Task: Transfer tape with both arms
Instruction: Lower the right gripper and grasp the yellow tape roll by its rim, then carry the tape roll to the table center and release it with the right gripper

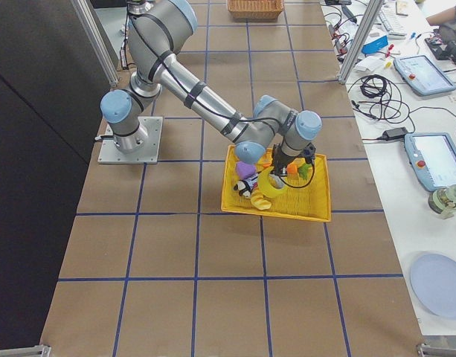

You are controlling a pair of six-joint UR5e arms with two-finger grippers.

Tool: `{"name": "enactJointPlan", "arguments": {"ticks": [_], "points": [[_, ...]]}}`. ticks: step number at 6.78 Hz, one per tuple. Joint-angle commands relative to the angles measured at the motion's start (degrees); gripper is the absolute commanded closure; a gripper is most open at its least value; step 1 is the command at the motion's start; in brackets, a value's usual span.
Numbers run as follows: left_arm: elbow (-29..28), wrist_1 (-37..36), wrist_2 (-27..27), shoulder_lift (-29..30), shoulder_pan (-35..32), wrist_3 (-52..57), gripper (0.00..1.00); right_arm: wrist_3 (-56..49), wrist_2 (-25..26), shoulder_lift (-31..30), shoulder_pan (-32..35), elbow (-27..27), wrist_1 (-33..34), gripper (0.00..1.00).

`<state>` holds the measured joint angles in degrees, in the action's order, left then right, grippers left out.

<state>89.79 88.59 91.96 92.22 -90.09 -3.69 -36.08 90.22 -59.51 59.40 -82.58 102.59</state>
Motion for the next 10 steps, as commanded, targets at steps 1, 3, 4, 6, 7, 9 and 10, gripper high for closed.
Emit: {"name": "enactJointPlan", "arguments": {"ticks": [1, 3, 4, 6, 7, 9, 10], "points": [[-0.1, 0.0, 0.1, 0.1, 0.0, 0.0, 0.00, 0.9, -0.8, -6.2, 2.7, 0.4, -3.7, 0.99], [-0.1, -0.1, 0.1, 0.2, 0.0, 0.0, 0.00, 8.7, -1.6, -10.8, 13.4, -0.5, -4.7, 0.98], [-0.1, 0.0, 0.1, 0.2, 0.0, 0.0, 0.00, 15.9, -3.0, -10.6, 20.2, -1.0, -4.7, 0.98], [-0.1, -0.1, 0.0, 0.3, 0.0, 0.0, 0.00, 33.8, -8.9, -10.5, 34.2, -5.6, -3.3, 0.94], [-0.1, -0.1, 0.0, 0.2, 0.0, 0.0, 0.00, 44.1, -10.8, -9.9, 40.0, -8.1, 2.6, 0.93], [-0.1, -0.1, 0.1, 0.1, 0.0, 0.0, 0.00, 63.5, -11.0, -9.4, 49.9, -10.3, 8.5, 0.87], [-0.1, 0.0, 0.0, 0.1, 0.0, -0.1, 0.00, 68.7, -12.2, -8.4, 54.5, -10.3, 10.3, 0.62]]}}
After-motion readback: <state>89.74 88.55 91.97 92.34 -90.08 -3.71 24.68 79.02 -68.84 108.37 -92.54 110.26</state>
